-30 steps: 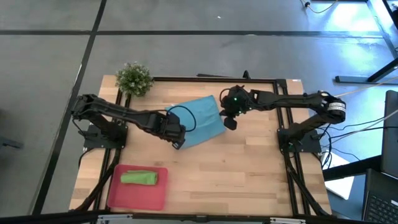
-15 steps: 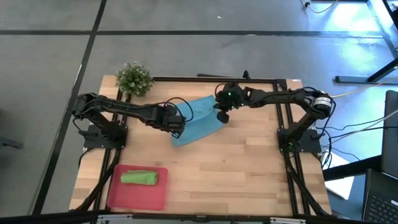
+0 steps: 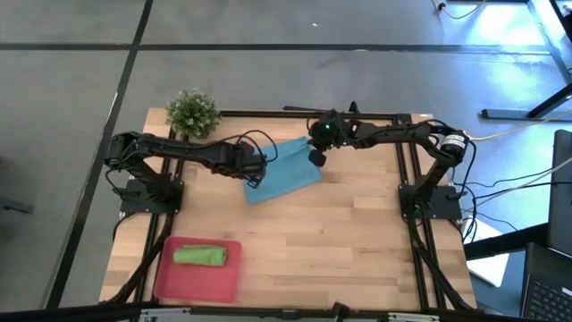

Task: Roll microfiber towels into tight, uniform cylinder then place into a basket
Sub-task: Roll the microfiber blue towel

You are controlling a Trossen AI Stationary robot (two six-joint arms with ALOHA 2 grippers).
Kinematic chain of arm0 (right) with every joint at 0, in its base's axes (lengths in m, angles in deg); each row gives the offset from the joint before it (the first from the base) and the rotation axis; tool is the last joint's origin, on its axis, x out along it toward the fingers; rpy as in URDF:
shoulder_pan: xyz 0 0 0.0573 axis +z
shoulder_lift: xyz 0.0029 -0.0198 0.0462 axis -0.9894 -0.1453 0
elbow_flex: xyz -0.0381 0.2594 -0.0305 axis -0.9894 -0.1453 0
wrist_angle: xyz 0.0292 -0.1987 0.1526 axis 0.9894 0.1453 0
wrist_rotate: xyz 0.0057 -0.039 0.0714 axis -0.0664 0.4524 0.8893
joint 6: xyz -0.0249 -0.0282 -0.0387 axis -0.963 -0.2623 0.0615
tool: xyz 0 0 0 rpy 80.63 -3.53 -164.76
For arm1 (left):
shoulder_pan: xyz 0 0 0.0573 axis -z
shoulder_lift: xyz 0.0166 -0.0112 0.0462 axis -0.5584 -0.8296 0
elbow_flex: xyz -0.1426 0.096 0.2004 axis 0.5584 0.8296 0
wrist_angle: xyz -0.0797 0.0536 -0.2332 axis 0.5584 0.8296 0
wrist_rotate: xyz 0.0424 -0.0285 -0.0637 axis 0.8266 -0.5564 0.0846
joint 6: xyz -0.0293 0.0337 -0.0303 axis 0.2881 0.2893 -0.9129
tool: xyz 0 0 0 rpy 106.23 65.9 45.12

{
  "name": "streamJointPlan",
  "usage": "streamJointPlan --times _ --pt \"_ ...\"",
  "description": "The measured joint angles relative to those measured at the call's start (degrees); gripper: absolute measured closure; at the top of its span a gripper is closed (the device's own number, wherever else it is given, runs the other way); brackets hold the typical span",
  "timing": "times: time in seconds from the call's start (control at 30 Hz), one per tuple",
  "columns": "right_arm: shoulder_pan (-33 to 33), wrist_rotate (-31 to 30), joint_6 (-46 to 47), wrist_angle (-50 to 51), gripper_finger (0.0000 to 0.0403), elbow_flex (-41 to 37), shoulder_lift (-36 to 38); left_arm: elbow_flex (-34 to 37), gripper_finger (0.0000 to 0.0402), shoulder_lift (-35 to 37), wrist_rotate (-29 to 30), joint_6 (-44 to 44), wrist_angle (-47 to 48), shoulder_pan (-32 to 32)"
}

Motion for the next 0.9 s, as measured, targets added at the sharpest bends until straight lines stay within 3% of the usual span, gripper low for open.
streamJointPlan --times 0.1,0.47,0.9 --pt "-0.71 -2.56 0.06 -0.41 0.0402 0.04 0.00 0.00 0.0402 0.00 0.10 2.78 -2.25 -1.40" --pt "-1.34 -2.23 -0.11 -0.59 0.0401 0.06 0.00 0.00 0.0402 0.00 -0.84 3.79 -2.50 -5.37" --pt "-1.34 -2.19 0.05 -3.83 0.0364 0.06 0.00 0.00 0.0402 -4.44 -1.25 5.37 -4.59 -8.14"
